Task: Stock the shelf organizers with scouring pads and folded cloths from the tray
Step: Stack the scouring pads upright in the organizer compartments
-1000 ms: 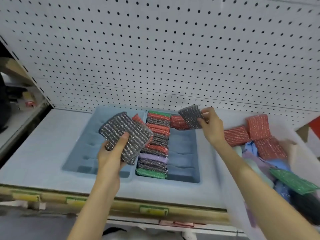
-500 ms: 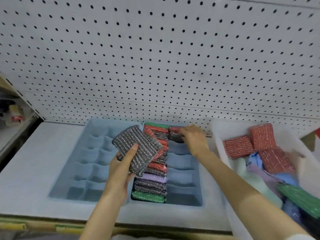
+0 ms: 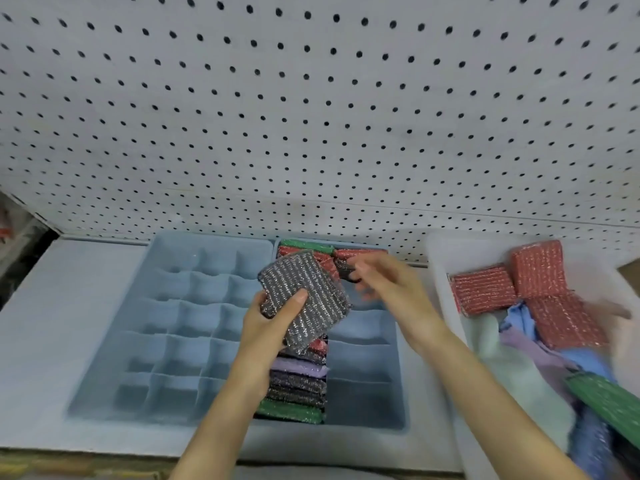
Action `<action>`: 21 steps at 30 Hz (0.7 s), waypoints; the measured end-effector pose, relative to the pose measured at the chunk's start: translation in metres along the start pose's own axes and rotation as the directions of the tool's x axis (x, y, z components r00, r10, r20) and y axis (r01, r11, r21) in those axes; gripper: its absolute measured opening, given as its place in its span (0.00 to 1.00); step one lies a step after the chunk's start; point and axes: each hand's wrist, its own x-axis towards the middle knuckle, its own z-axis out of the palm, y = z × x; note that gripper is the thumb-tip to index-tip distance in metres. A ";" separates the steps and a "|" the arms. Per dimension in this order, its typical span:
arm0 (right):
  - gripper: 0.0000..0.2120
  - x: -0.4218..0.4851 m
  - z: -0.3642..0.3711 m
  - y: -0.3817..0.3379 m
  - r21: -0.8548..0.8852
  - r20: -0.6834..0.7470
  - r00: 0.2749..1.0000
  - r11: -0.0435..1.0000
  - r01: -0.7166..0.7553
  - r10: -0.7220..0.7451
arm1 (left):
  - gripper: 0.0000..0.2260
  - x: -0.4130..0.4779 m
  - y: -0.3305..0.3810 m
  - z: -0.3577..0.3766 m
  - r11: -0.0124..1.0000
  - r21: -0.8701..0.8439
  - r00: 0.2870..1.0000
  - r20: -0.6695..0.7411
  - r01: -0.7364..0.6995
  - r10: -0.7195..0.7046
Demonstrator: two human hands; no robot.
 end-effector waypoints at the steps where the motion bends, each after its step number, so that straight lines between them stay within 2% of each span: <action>1: 0.05 -0.010 0.007 -0.005 0.003 0.084 0.996 1.000 -0.007 0.006 | 0.22 0.001 -0.001 0.003 0.999 0.030 1.000 -0.004 -0.014 0.014; 2: 0.07 -0.017 0.014 -0.005 -0.027 0.133 0.991 1.000 -0.002 0.006 | 0.18 0.001 -0.001 0.006 0.998 0.063 1.000 -0.014 -0.027 0.028; 4: 0.10 -0.021 0.024 -0.001 -0.082 0.118 0.993 0.997 0.006 0.004 | 0.13 0.003 -0.001 0.011 0.990 0.135 0.999 -0.014 -0.048 0.050; 7: 0.06 -0.021 0.032 0.006 0.023 0.053 0.998 0.999 -0.037 0.036 | 0.08 0.001 -0.002 0.011 0.984 0.165 0.998 -0.004 -0.064 0.066; 8: 0.05 -0.021 0.033 0.010 0.088 0.053 0.995 0.992 -0.087 0.082 | 0.11 0.002 -0.003 0.010 0.986 0.150 0.998 -0.004 -0.065 0.067; 11: 0.07 -0.014 0.026 0.010 0.385 0.043 0.967 0.890 -0.247 0.249 | 0.36 0.007 -0.006 -0.001 0.993 0.116 1.000 -0.023 -0.014 0.017; 12: 0.09 -0.007 0.018 0.010 0.437 -0.028 0.964 0.870 -0.228 0.266 | 0.40 0.008 -0.006 -0.004 0.996 0.090 0.999 -0.040 0.024 -0.021; 13: 0.09 0.001 0.008 0.008 0.398 -0.140 0.962 0.903 -0.163 0.236 | 0.41 0.009 -0.006 -0.007 0.996 0.073 0.997 -0.062 0.042 -0.038; 14: 0.09 0.010 -0.005 0.006 0.248 -0.262 0.954 0.966 -0.080 0.146 | 0.39 0.010 -0.006 -0.010 0.997 0.058 0.996 -0.087 0.040 -0.035; 15: 0.09 0.019 -0.018 0.005 0.003 -0.337 0.941 1.000 -0.002 0.003 | 0.36 0.012 -0.006 -0.012 0.999 0.036 0.993 -0.112 0.035 -0.030; 16: 0.09 0.027 -0.029 0.006 -0.259 -0.323 0.936 0.964 0.054 -0.140 | 0.33 0.013 -0.005 -0.013 0.999 0.004 0.990 -0.137 0.035 -0.034; 17: 0.09 0.035 -0.036 0.009 -0.472 -0.251 0.941 0.877 0.084 -0.225 | 0.32 0.014 -0.005 -0.014 0.999 -0.017 0.987 -0.152 0.049 -0.051; 18: 0.10 0.041 -0.041 0.014 -0.610 -0.164 0.953 0.785 0.107 -0.257 | 0.33 0.015 -0.006 -0.014 0.997 -0.033 0.985 -0.158 0.066 -0.071; 21: 0.09 0.050 -0.035 0.027 -0.855 0.010 0.938 0.483 0.188 -0.347 | 0.38 0.017 -0.009 -0.013 0.995 -0.048 0.984 -0.148 0.088 -0.094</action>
